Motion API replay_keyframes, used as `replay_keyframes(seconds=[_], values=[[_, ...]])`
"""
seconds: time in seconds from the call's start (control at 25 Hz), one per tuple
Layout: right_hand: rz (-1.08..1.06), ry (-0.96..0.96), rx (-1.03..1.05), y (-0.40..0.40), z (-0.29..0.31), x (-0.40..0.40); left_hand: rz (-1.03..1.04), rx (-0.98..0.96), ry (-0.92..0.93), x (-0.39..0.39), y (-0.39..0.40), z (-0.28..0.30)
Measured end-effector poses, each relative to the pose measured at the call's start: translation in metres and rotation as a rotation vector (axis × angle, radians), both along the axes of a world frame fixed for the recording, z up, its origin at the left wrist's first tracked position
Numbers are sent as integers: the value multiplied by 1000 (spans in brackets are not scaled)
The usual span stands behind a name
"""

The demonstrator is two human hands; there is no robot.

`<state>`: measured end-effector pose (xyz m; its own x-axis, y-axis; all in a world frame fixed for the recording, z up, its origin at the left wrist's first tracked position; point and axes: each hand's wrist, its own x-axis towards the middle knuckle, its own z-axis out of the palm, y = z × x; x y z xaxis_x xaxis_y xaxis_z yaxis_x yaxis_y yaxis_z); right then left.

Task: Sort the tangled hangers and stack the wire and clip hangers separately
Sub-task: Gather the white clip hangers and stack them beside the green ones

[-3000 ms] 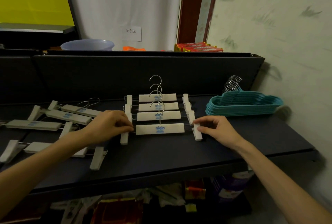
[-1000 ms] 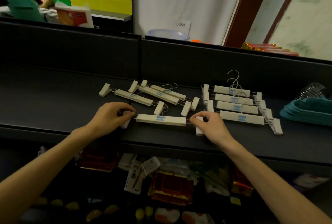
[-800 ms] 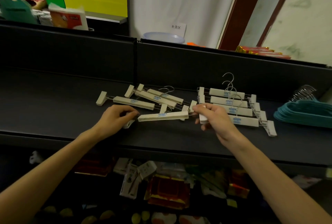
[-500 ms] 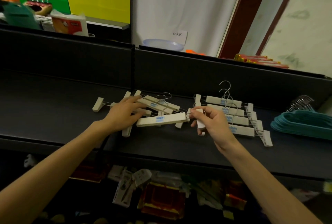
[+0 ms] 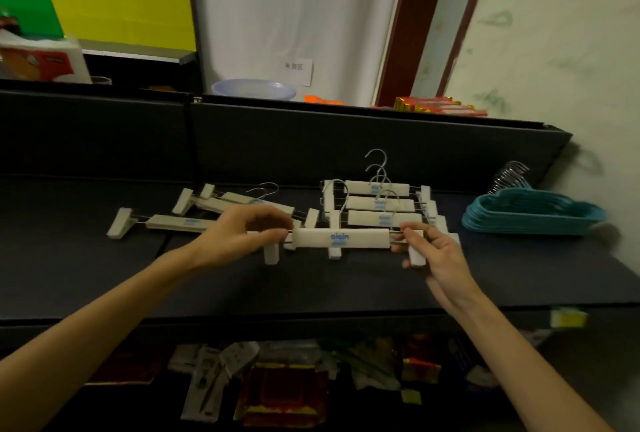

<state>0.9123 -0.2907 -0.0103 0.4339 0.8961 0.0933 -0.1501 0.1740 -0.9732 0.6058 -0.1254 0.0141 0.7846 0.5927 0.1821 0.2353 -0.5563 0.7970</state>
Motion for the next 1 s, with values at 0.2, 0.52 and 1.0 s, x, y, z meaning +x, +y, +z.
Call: replay_keyframes(seconds=[0.2,0.52,1.0], values=[[-48,-4,-23,-31,-1,50,-24,143,95,50,-9,-12],[-81,-478,-99,-60,-6,113,-37,72,59,96,-33,-22],[56,-701,-75,-56,-29,150,117,69,131,99,-45,-30]])
